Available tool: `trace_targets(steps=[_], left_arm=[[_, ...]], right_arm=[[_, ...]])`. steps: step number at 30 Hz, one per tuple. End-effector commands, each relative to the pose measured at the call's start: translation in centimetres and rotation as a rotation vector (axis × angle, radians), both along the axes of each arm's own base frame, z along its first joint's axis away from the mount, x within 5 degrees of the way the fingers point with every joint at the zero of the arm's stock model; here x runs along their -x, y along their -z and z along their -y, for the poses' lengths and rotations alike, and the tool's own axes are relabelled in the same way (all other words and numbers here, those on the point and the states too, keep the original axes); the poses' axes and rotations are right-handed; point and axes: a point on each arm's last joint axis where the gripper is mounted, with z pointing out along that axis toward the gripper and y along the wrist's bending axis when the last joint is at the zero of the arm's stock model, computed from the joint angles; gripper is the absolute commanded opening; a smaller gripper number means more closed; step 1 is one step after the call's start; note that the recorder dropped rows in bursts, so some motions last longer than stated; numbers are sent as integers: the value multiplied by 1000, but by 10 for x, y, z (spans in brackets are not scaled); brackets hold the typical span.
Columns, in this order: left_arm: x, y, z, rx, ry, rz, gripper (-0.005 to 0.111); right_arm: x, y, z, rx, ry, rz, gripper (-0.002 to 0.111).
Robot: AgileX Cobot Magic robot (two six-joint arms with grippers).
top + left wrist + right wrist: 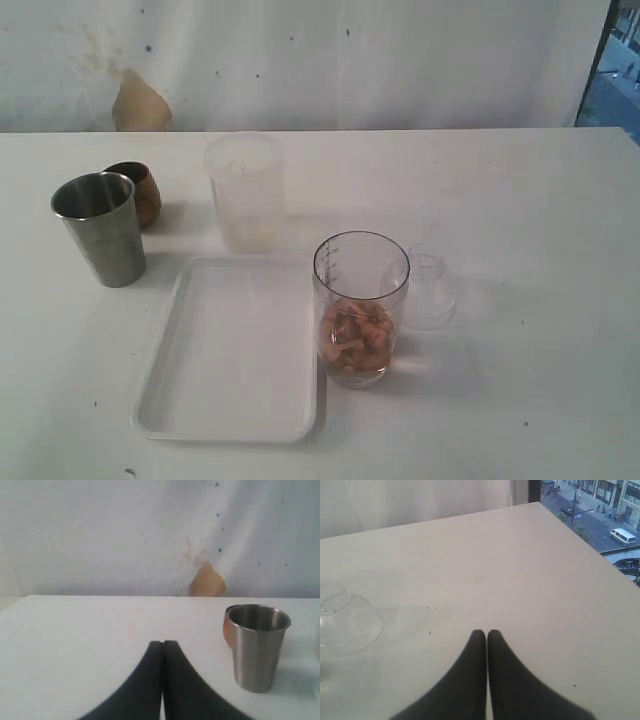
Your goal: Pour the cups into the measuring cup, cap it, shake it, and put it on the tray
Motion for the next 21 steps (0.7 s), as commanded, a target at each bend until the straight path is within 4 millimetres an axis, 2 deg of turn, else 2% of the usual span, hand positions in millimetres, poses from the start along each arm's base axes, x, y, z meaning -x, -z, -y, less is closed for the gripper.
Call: trace_targets(steps=[1,6,12,21], left_arm=[[-4,25,-2,-31,-21,-23,0],[-4,28,-3,19,-35,-48,0],[-4,28,0,-28,4,-54,0],[-4,28,0,72,-8,-50,0]], right_arm=[[0,1,0,-5,3,6,0],[0,1,0,-5,3,6,0],[0,1,0,-5,3,6,0],[0,1,0,-5,3,6,0]])
